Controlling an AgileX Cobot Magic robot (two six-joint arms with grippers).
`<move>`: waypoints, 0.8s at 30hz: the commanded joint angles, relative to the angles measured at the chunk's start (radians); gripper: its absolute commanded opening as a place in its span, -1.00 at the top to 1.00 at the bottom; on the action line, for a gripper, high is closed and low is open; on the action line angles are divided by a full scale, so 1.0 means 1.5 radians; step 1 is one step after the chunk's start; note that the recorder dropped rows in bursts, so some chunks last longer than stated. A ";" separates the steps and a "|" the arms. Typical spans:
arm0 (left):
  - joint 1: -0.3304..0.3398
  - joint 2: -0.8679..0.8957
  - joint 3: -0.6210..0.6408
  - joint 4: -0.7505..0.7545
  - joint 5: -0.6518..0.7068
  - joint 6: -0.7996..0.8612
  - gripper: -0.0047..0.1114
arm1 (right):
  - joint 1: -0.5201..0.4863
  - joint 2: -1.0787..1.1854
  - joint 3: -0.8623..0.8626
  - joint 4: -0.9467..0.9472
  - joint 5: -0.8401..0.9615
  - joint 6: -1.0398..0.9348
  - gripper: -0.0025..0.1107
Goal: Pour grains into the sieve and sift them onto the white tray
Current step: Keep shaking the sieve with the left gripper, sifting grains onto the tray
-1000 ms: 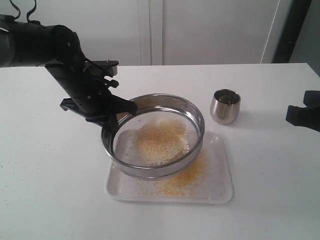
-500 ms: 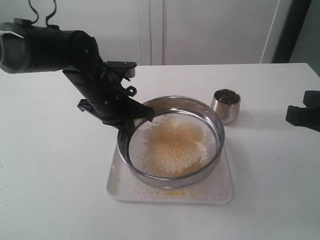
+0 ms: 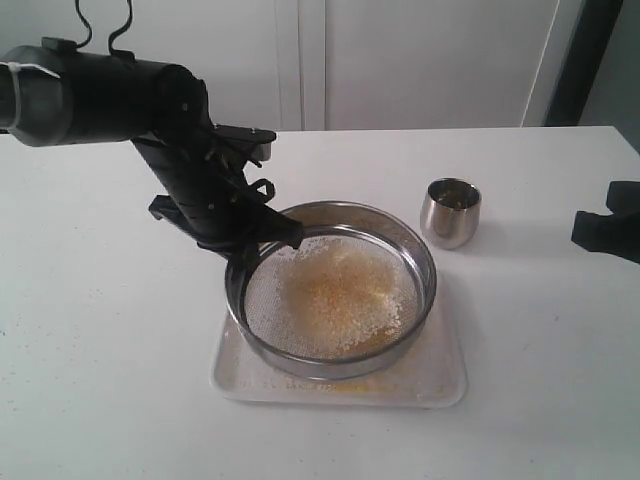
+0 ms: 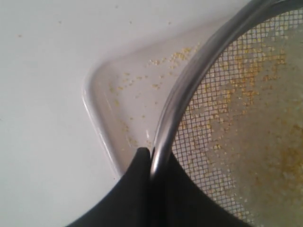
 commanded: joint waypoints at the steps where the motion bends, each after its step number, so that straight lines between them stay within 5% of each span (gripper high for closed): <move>1: -0.021 -0.010 -0.015 -0.024 0.049 0.050 0.92 | 0.001 -0.004 0.002 0.000 -0.002 -0.003 0.96; 6: 0.020 -0.008 -0.037 -0.037 0.021 -0.002 0.92 | 0.001 -0.004 0.002 0.000 -0.002 -0.003 0.96; 11: 0.005 -0.008 -0.041 -0.042 0.109 0.080 0.92 | 0.001 -0.004 0.002 0.000 -0.002 -0.003 0.96; 15: 0.014 -0.005 -0.052 -0.042 0.041 0.066 0.92 | 0.001 -0.004 0.002 0.000 -0.002 -0.003 0.96; 20: 0.012 -0.004 -0.061 -0.048 0.114 0.081 0.92 | 0.001 -0.004 0.002 0.000 -0.002 -0.003 0.96; 24: 0.025 0.002 -0.061 -0.047 0.055 0.061 0.92 | 0.001 -0.004 0.002 0.000 -0.002 -0.003 0.96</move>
